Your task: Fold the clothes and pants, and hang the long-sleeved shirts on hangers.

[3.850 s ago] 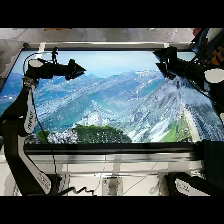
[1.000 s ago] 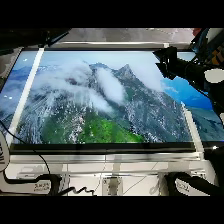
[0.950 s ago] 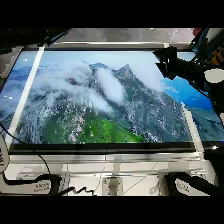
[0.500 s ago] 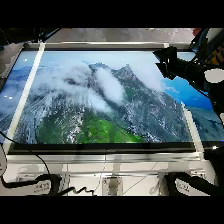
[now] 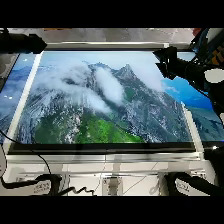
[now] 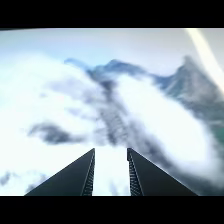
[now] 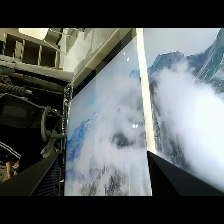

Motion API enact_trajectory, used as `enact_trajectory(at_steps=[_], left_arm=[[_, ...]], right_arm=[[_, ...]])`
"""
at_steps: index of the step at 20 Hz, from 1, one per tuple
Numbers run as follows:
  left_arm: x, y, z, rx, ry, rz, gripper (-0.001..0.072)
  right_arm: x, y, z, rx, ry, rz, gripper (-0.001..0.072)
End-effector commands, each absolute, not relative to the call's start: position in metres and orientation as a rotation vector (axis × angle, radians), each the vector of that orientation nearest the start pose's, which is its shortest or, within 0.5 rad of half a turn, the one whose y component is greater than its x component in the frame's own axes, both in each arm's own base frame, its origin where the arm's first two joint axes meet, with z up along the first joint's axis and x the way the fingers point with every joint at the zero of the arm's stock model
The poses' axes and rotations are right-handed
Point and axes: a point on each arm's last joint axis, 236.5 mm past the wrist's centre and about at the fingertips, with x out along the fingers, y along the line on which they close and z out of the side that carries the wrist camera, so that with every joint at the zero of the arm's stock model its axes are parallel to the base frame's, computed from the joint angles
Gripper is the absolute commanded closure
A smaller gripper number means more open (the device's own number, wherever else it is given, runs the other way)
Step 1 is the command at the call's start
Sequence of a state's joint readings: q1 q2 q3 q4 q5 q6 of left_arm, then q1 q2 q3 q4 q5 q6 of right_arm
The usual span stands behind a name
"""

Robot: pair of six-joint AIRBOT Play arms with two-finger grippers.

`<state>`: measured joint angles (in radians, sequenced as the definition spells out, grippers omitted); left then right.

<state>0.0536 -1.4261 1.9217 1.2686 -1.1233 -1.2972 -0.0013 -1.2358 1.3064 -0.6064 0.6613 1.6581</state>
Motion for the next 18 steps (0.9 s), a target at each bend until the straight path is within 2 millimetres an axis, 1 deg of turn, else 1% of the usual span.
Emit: enact_trajectory(at_steps=[1, 3, 5, 7, 9, 11, 18], left_arm=[[0.511, -0.014, 0.238, 0.124, 0.644, -0.169, 0.0478], [0.505, -0.027, 0.215, 0.127, 0.695, -0.198, 0.0478], [0.501, -0.046, 0.195, 0.136, 0.739, -0.237, 0.0478], [0.496, -0.066, 0.182, 0.149, 0.764, -0.278, 0.0478], [0.493, -0.083, 0.18, 0.162, 0.766, -0.311, 0.0478], [0.492, -0.091, 0.18, 0.169, 0.765, -0.327, 0.0478], [0.492, -0.09, 0.18, 0.168, 0.765, -0.325, 0.0478]], right_arm=[[0.496, 0.119, 0.221, 0.998, 0.563, 0.328, 0.0123], [0.496, 0.119, 0.221, 0.997, 0.563, 0.328, 0.0123], [0.496, 0.119, 0.221, 0.998, 0.563, 0.328, 0.0122], [0.496, 0.119, 0.221, 0.997, 0.562, 0.328, 0.0123], [0.495, 0.119, 0.221, 0.997, 0.563, 0.328, 0.0123], [0.495, 0.119, 0.221, 0.997, 0.563, 0.328, 0.0123], [0.496, 0.119, 0.221, 0.997, 0.563, 0.328, 0.0123]])
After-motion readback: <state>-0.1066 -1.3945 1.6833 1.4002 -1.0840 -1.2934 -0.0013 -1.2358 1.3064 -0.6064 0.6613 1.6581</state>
